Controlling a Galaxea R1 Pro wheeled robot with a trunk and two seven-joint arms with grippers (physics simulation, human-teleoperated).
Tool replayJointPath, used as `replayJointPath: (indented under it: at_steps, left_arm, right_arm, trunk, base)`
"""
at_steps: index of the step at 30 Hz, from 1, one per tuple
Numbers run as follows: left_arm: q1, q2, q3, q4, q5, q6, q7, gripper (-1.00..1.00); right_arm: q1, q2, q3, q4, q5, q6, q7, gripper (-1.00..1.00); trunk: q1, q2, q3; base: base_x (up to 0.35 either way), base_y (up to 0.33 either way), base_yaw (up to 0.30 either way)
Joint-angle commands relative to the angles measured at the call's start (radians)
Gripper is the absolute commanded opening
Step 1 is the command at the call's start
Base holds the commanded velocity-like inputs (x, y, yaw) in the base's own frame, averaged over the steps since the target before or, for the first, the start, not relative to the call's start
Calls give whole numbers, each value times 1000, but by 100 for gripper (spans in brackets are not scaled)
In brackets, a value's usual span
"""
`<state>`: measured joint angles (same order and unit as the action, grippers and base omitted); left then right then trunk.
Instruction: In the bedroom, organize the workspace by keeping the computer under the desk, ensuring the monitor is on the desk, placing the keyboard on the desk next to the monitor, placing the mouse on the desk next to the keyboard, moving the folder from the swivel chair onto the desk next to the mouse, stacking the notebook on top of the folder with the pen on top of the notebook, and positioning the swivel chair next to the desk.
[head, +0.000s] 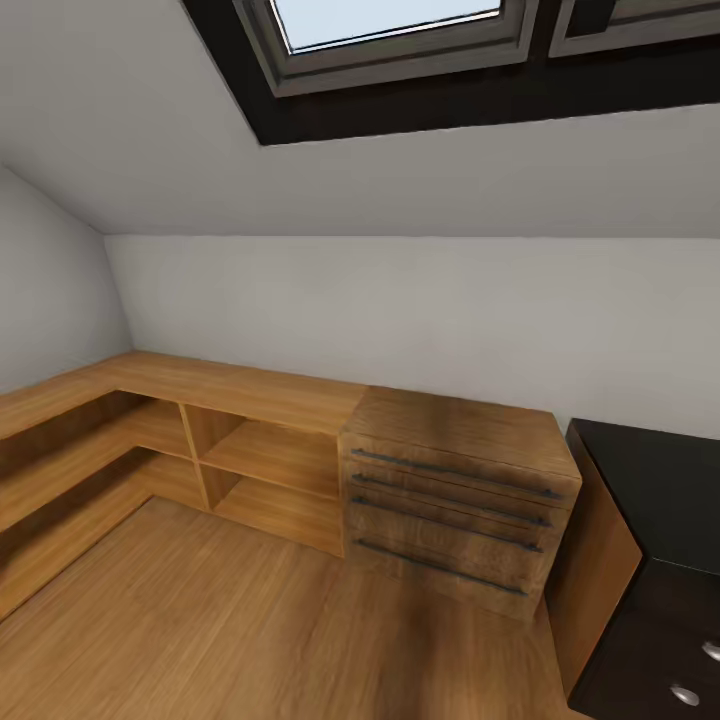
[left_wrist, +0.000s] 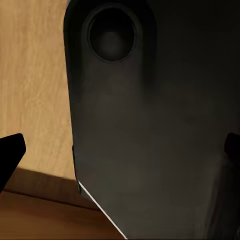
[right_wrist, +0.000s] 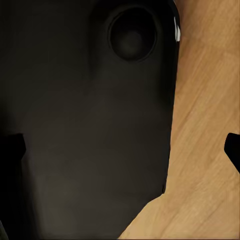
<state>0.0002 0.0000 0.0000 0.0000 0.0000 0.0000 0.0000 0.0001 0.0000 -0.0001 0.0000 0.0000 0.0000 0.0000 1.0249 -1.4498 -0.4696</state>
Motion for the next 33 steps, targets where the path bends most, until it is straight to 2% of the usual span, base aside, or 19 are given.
replayJointPath:
  at_steps: [1,4,9,25,33]
  left_arm:
    - [1,-6,-6,-6,-6,6,-6,100]
    - [1,-23,-8,-19,-19,11,-12,100]
    - [1,-50,-9,-25,-21,10,-12,100]
    - [1,-54,-9,-26,-21,6,-7,100]
    - [1,-53,-9,-26,-21,6,-6,100]
  right_arm:
    - [-6,6,-3,2,-6,6,1,100]
    - [-8,12,-3,3,-11,10,1,100]
    - [-9,29,-3,-2,-11,-10,2,100]
    - [-9,28,-3,-4,-8,-99,2,100]
    - [-10,23,-3,-5,-8,-101,2,100]
  trunk:
    - [0,0,0]
    - [-11,21,9]
    - [-31,56,25]
    - [-92,168,75]
    - [-123,224,100]
  base:
    - [0,0,0]
    - [0,0,0]
    - [0,0,0]
    - [0,0,0]
    - [0,0,0]
